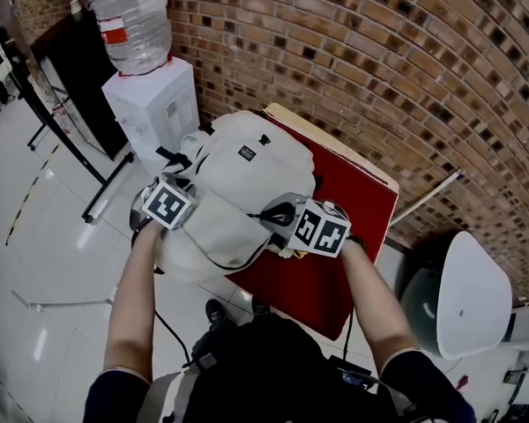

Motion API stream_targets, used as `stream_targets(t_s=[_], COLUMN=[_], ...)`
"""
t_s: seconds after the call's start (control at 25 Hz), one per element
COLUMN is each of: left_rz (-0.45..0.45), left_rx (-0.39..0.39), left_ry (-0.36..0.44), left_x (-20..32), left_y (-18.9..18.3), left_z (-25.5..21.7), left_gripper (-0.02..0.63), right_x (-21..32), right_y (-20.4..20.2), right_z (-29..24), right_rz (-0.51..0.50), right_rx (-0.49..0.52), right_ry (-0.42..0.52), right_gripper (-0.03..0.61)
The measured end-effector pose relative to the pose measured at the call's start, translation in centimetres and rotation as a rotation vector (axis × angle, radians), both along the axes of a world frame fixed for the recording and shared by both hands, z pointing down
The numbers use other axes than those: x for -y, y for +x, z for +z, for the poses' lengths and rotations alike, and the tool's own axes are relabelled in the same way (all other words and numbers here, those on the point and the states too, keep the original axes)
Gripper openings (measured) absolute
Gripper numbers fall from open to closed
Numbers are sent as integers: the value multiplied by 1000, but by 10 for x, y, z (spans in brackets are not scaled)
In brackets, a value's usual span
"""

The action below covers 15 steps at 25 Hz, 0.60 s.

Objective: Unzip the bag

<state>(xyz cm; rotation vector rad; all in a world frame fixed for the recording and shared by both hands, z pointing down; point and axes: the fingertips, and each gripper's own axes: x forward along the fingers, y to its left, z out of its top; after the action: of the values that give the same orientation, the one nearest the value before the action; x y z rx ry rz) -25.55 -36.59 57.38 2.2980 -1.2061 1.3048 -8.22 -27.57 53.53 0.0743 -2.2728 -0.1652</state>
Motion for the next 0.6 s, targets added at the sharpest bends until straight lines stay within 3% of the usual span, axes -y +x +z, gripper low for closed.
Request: stream_targets(t_s=[0.6], left_rz=[1], left_rx=[25], left_ry=[8], left_x=[-2], left_y=[0], left_z=[-1], left_gripper=[43], right_x=[-22], right_y=[43], right_z=[-7], right_rz=[113], right_rx=[50], right_ry=[-9], right_gripper=[31])
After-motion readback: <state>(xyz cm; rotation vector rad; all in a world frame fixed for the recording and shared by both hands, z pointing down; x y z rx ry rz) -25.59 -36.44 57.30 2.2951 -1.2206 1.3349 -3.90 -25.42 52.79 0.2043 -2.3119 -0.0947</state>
